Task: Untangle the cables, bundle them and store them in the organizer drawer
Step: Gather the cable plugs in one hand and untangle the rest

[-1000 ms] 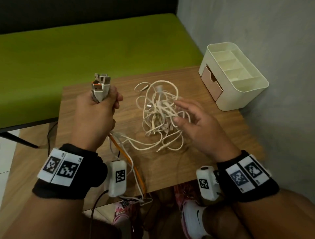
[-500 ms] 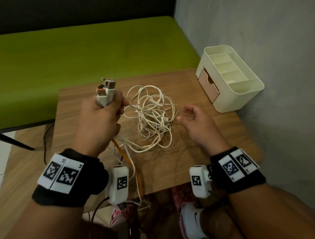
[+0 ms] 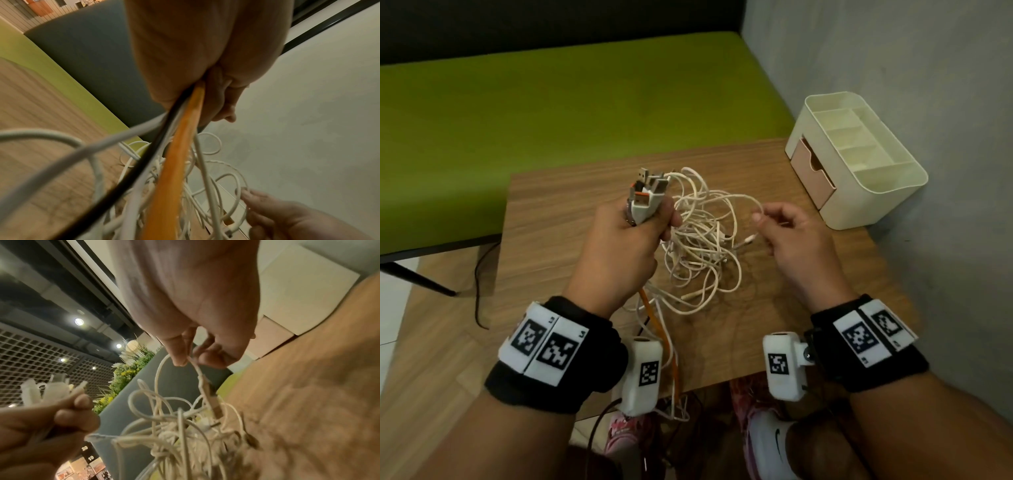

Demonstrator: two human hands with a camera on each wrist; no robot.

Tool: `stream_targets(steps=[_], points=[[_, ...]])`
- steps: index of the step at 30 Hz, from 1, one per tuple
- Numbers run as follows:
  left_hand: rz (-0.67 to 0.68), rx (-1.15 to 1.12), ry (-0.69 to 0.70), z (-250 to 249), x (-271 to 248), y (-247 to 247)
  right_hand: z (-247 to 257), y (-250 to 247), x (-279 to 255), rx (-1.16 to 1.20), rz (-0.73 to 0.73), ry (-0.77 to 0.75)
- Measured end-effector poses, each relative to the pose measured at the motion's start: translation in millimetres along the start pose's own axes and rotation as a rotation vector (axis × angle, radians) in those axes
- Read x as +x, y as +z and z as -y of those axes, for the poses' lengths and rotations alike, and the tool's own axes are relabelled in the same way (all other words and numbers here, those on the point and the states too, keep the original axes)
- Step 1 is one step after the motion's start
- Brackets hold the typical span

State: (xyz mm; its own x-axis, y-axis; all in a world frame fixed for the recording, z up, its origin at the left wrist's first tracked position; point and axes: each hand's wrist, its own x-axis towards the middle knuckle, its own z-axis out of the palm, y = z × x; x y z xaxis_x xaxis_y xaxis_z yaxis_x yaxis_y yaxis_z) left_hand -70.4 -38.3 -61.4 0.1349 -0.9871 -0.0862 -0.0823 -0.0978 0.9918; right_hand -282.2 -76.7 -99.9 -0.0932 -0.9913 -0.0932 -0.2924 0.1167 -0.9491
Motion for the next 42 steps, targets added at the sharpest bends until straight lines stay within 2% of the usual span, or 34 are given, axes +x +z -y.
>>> stream_targets(steps=[2, 4, 8, 13, 15, 17, 20, 23, 27, 32, 38, 40, 42], points=[[0.005, -0.018, -0.006, -0.1, 0.3, 1.7, 6.8, -8.5, -2.1, -0.066, -0.08, -0.122], [0.007, -0.027, -0.022, 0.4, 0.9, 3.5, 10.6, -12.2, -2.8, -0.067, -0.125, -0.167], [0.058, -0.147, -0.051, 3.6, 3.6, 3.3, 14.3, -10.0, -7.7, 0.078, -0.096, -0.177], [0.148, -0.336, -0.059, 1.3, 4.4, 5.6, 21.4, -11.2, -18.7, 0.09, -0.166, -0.394], [0.157, -0.394, -0.045, -1.0, 3.2, 9.4, 23.7, -7.2, -27.4, 0.094, -0.134, -0.509], [0.152, -0.442, -0.023, -2.5, 1.9, 14.3, 25.1, 0.4, -38.1, 0.117, -0.04, -0.582], [0.156, -0.506, 0.004, -3.9, 0.0, 22.9, 21.4, 14.3, -50.3, 0.022, 0.077, -0.68], [0.148, -0.527, 0.018, -3.5, 0.4, 27.3, 15.9, 22.5, -55.7, -0.046, 0.123, -0.764], [0.167, -0.462, 0.047, -2.1, -2.0, 27.7, 13.4, 23.9, -57.8, -0.086, 0.134, -0.815], [0.218, -0.331, -0.016, -1.8, -5.6, 25.6, 11.3, 23.9, -60.8, -0.121, 0.151, -0.882], [0.278, -0.264, 0.006, -6.1, -6.9, 21.6, 6.8, 22.0, -59.4, -0.21, 0.134, -0.952], [0.269, -0.262, 0.051, -5.5, -6.6, 18.9, 7.9, 22.2, -59.8, -0.214, 0.13, -0.933], [0.242, -0.326, 0.146, -5.2, -7.1, 17.3, 11.1, 22.0, -57.9, -0.173, 0.153, -0.822]])
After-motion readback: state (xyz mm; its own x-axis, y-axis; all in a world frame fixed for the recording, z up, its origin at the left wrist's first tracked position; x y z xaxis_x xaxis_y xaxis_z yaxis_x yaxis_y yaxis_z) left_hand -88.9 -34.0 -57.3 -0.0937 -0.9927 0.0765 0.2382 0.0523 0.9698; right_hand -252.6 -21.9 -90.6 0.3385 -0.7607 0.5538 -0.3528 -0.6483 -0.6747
